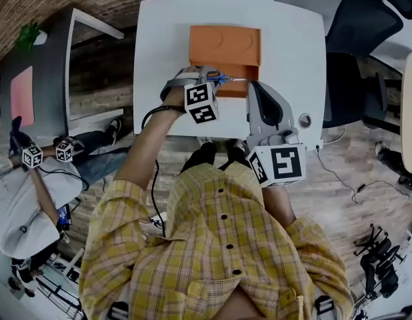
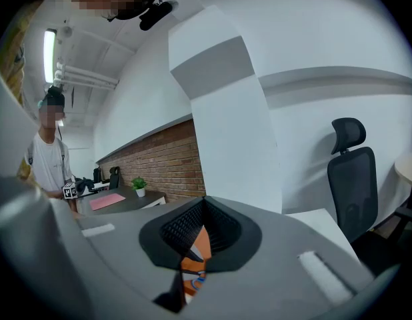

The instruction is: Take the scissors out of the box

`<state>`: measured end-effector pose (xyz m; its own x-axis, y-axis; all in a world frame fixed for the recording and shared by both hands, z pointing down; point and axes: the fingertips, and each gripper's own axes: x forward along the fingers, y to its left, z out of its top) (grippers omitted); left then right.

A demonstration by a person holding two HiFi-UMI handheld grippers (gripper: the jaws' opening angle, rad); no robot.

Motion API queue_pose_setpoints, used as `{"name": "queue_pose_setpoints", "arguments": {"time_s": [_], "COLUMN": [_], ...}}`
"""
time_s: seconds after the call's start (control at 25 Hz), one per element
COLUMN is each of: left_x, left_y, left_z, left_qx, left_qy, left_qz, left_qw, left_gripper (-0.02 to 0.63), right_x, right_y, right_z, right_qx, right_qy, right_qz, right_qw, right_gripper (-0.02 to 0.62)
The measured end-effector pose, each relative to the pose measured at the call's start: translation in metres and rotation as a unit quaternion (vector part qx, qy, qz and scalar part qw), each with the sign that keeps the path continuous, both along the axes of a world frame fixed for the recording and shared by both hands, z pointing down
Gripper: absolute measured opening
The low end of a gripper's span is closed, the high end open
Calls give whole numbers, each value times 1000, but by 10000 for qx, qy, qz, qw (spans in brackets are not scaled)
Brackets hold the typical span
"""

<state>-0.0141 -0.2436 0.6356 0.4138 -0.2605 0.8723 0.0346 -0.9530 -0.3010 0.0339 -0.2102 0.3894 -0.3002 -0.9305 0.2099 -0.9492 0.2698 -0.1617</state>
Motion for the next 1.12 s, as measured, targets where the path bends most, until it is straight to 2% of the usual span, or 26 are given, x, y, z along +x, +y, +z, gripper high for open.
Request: {"name": "queue_pose_setpoints", "arguments": {"time_s": [0.12,0.32,0.68,1.0,1.12], "left_x": [-1,-3,-8,-5,-5], "left_y": [3,2,5,3,3], "left_z": [19,46,87,95,94], "left_qx": [-211,-522,-826,-1340,-1347], "left_qy": [-263,-702,-1473,-1579,-1591], "left_qz": [232,380,680,581,671], "left_qw": [9992,9954,9833,9766,9757], "left_gripper": [127,127,127,133,113], "right_x": [0,1,3,8,10], "right_y": [-1,-8,-17,-23,-24], "right_z": [2,1,10,9,8], "right_qx": [-24,-48,-108,-141,-145], "right_qy": [5,15,20,3,6], "right_qz": [13,3,-27,9,43], "right_qw": [10000,10000,9999,9999,9999], "right_gripper": [5,5,5,5,5]}}
